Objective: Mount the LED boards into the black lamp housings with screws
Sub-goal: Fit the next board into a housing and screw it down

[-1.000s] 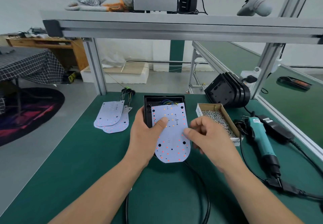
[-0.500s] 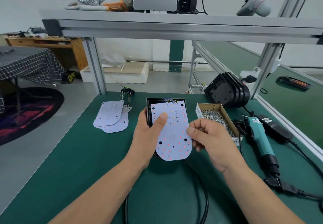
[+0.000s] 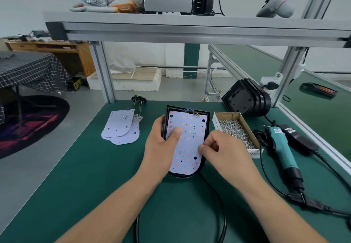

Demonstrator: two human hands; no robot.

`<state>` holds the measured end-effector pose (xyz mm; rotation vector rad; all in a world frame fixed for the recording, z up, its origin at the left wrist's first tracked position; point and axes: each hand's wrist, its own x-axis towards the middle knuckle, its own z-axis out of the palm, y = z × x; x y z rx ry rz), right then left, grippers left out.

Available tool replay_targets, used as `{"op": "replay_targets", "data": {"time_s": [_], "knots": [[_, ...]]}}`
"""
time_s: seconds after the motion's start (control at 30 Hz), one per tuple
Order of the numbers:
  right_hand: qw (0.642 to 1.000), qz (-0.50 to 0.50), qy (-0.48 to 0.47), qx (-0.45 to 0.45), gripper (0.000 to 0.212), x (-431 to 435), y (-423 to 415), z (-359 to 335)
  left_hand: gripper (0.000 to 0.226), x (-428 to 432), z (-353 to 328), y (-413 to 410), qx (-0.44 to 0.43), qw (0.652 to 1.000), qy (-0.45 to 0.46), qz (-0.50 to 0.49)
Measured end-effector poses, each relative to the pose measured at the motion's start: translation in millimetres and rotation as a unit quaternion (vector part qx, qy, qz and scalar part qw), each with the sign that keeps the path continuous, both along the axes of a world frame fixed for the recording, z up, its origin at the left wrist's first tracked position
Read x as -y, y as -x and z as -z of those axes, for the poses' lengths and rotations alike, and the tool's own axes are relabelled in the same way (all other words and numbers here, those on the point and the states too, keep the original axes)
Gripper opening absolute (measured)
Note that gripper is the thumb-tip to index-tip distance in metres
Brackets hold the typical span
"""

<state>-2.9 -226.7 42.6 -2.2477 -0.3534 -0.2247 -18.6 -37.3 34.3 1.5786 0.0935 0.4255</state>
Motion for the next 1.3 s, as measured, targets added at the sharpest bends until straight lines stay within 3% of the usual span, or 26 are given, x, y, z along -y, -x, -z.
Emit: {"op": "replay_targets", "data": {"time_s": [0.07,0.2,0.27,0.4,0.57,0.7,0.83,1.3], "knots": [[0.999,0.024,-0.023,0.033,0.024,2,-1,-2,0.031,0,-1,1,-0.002,1.0,0.003,0.001],[0.965,0.014,-0.263,0.01,0.038,4,-6,-7,0.033,1,-1,3,0.001,0.999,-0.024,0.021],[0.952,-0.001,-0.305,-0.016,0.043,5,-8,-6,0.035,4,-1,6,0.005,0.998,-0.036,0.043],[0.963,-0.04,-0.266,-0.008,0.024,5,-10,-5,0.037,6,-1,8,0.007,0.997,-0.031,0.068],[0.982,0.031,-0.177,0.05,0.024,4,-11,0,0.034,4,-3,8,-0.01,0.995,-0.021,0.092],[0.981,0.024,-0.187,0.05,0.013,2,-9,0,0.035,-1,-5,8,-0.018,0.993,0.002,0.119],[0.978,0.019,-0.202,0.056,0.015,-2,-4,-4,0.033,-4,-6,7,-0.026,0.99,0.017,0.134],[0.975,-0.004,-0.214,0.054,0.003,-7,-2,-1,0.029,2,-6,9,-0.016,0.992,0.052,0.112]]}}
